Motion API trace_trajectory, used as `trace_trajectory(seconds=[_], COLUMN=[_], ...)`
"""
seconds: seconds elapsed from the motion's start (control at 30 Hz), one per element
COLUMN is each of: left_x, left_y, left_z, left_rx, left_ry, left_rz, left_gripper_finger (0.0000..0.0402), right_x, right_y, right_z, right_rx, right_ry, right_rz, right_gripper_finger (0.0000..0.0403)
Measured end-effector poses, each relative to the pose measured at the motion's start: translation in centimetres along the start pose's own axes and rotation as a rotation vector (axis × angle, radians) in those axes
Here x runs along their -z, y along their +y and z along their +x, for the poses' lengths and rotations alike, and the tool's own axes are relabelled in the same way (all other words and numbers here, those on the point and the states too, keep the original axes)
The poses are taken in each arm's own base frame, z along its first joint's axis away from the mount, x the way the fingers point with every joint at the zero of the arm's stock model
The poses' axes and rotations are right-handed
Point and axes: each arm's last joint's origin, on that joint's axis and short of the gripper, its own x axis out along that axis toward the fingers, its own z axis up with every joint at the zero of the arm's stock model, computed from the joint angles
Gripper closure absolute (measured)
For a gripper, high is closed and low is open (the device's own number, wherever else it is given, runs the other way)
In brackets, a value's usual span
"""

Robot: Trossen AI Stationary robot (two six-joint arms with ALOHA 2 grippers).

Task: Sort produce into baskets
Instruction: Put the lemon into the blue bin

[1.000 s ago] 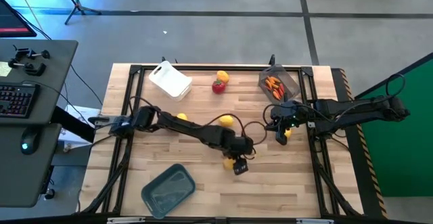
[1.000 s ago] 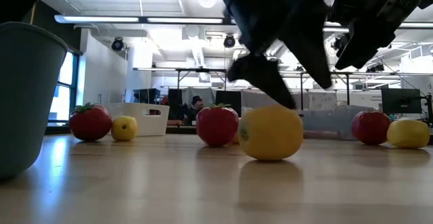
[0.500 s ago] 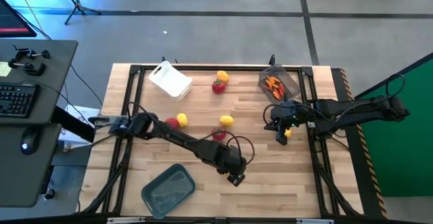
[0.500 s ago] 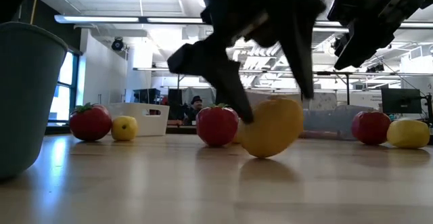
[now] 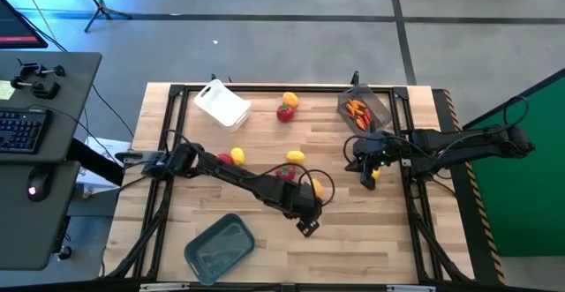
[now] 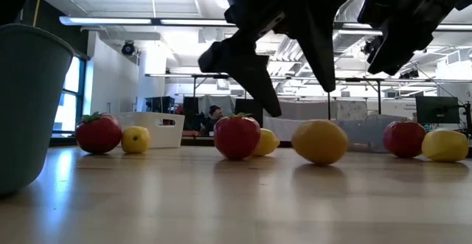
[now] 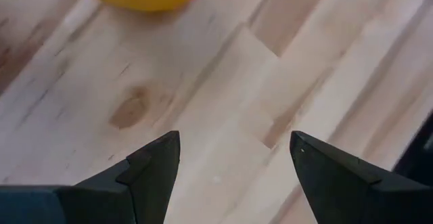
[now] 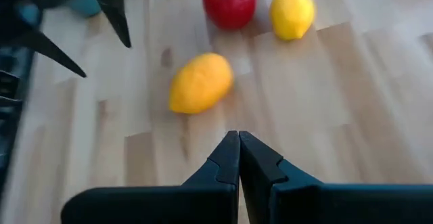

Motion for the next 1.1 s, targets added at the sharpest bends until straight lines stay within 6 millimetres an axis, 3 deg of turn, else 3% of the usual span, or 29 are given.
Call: trace_trajectory(seconds=[0.1, 0.2, 0.43, 0.5, 0.6, 0.73, 0.93, 1.1], left_x=[0.0, 0.4, 2.0, 2.2, 2.5, 3.3, 4.6, 5.2], left_y=[-0.1, -0.4, -1.6, -1.7, -1.4, -0.3, 2.0, 3.4], left_z=[-0.3, -0.7, 0.3, 0.5, 1.1, 1.4, -0.5, -3.7], left_rx=[-0.018, -0.042, -0.001, 0.003, 0.037, 0.110, 0.221, 0.334], left_ry=[-0.034, -0.086, -0.132, -0.139, -0.143, -0.136, -0.205, -0.316], left_rz=[0.042, 0.089, 0.216, 0.254, 0.313, 0.360, 0.334, 0.252], left_gripper_finger=[0.0146, 0.0184, 0.0356, 0.0389, 0.0388, 0.0399, 0.0401, 0.0401], right_x=[0.1, 0.2, 0.5, 0.6, 0.9, 0.9, 0.2, -0.6], right_y=[0.3, 0.8, 2.9, 3.5, 4.4, 5.4, 5.6, 5.1], right_z=[0.1, 0.3, 2.4, 3.3, 4.8, 6.5, 7.8, 9.5], right_rx=[-0.027, -0.014, 0.057, 0.073, 0.084, 0.071, 0.097, 0.103], right_ry=[0.010, 0.012, -0.007, -0.021, -0.022, -0.045, -0.016, 0.017], right_rz=[0.056, 0.096, 0.249, 0.322, 0.388, 0.298, -0.062, -0.302], right_gripper_finger=[0.0398, 0.0375, 0.0246, 0.0207, 0.0160, 0.0133, 0.0130, 0.0130])
